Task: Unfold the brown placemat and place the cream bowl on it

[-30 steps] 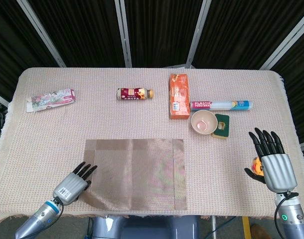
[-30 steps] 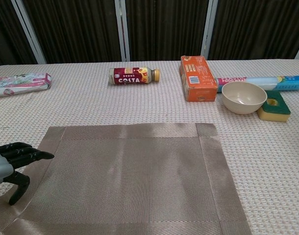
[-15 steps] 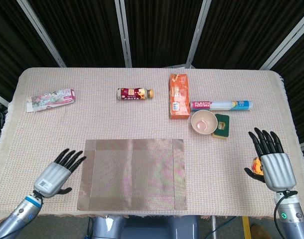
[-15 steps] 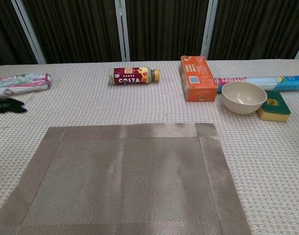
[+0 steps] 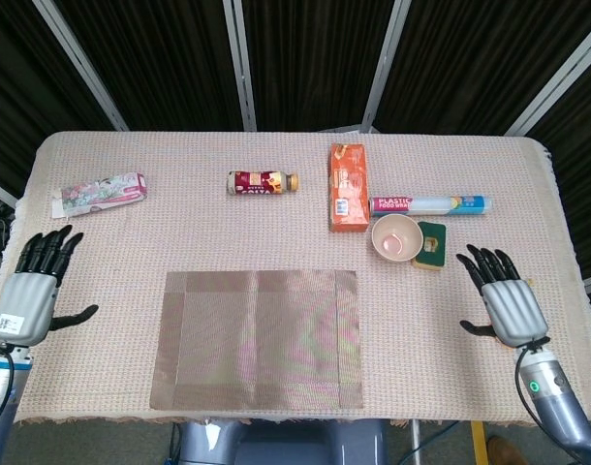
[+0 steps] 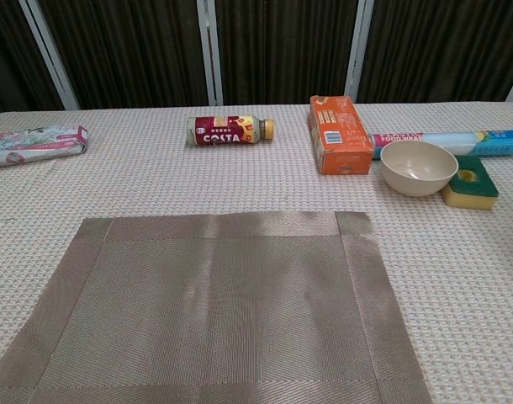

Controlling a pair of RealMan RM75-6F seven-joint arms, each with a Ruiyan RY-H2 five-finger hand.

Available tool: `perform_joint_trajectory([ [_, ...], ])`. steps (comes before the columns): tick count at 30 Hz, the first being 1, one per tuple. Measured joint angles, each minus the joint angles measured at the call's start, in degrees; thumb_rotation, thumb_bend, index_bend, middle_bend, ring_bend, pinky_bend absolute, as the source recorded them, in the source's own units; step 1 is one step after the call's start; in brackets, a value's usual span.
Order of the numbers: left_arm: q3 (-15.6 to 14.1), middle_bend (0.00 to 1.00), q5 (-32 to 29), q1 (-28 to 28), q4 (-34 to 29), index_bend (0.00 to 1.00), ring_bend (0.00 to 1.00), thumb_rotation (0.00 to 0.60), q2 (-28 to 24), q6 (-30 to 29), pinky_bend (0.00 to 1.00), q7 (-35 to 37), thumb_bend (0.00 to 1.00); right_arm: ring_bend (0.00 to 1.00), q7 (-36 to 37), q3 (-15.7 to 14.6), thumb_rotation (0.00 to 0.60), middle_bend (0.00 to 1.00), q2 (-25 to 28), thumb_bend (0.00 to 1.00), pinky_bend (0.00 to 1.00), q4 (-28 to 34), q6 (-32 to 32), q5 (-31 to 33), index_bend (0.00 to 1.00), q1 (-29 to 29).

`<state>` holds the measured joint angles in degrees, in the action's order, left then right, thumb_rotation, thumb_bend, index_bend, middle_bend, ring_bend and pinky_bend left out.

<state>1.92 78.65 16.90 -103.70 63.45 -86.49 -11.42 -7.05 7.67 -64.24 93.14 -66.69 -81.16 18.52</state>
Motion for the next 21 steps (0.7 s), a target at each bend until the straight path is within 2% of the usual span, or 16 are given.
perform_joint_trajectory([
  [6, 1.9, 0.0, -2.7, -1.5, 1.2, 0.0, 0.0, 0.6, 1.5, -1.1, 0.0, -1.7, 0.0, 0.0, 2.0, 2.2, 0.6, 0.0, -3.7, 0.0, 0.0, -8.2, 10.5, 4.8, 0.31, 7.0],
  [9, 2.4, 0.0, -3.2, -1.7, 1.9, 0.0, 0.0, 0.6, 1.7, -1.1, 0.0, -1.9, 0.0, 0.0, 2.2, 3.1, 0.6, 0.0, -6.9, 0.01, 0.0, -12.7, 13.0, 6.1, 0.35, 9.9],
  [21, 3.7, 0.0, -4.3, -1.9, 3.3, 0.0, 0.0, 0.6, 2.0, 0.9, 0.0, -1.4, 0.0, 0.0, -3.7, 4.4, 0.6, 0.0, -17.6, 0.09, 0.0, -22.6, 17.4, 10.4, 0.36, 16.8],
])
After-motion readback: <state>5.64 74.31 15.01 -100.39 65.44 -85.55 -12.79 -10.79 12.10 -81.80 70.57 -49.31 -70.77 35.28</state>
